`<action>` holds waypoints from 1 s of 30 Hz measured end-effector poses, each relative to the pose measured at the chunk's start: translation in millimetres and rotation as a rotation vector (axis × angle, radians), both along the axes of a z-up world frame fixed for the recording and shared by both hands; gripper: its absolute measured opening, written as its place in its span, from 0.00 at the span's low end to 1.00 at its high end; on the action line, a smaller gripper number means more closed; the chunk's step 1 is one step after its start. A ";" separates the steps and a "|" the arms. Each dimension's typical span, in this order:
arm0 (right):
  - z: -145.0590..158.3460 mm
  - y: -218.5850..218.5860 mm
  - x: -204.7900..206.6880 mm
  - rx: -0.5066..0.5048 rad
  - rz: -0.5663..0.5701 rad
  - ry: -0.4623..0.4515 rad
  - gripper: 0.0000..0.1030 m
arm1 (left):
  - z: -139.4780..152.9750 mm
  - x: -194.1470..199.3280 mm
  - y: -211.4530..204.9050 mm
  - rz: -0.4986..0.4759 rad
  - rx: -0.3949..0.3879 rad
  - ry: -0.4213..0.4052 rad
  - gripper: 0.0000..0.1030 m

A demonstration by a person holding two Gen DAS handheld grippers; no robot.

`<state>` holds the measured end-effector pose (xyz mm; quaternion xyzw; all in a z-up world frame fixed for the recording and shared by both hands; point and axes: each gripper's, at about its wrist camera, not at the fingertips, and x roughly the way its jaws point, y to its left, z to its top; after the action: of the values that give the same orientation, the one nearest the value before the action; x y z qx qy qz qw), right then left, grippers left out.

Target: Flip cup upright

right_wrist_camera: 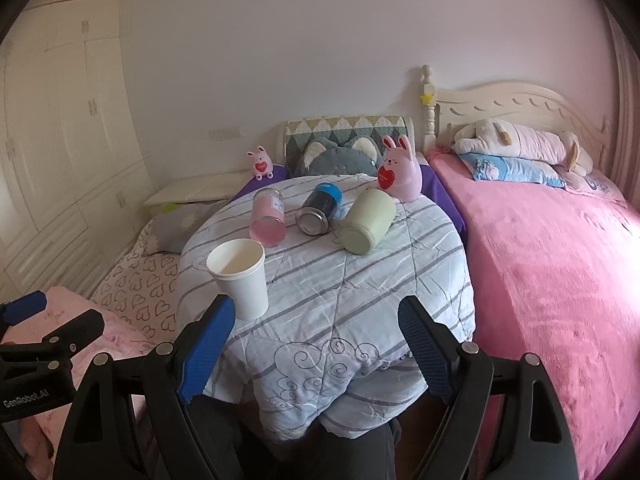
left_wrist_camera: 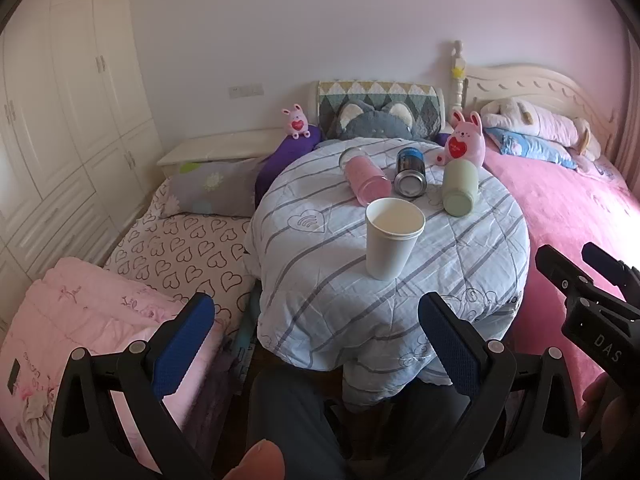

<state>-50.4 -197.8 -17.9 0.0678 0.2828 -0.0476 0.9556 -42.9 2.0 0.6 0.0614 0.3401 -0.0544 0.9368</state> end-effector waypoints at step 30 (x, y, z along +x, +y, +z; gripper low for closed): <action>-8.2 -1.2 3.4 0.016 0.003 0.027 0.82 | 0.9 4.6 -9.6 -0.017 0.012 -0.003 1.00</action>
<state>-47.0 -199.0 -26.1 0.0744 0.2961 -0.0450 0.9512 -38.3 -7.6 1.5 0.0699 0.3385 -0.0604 0.9364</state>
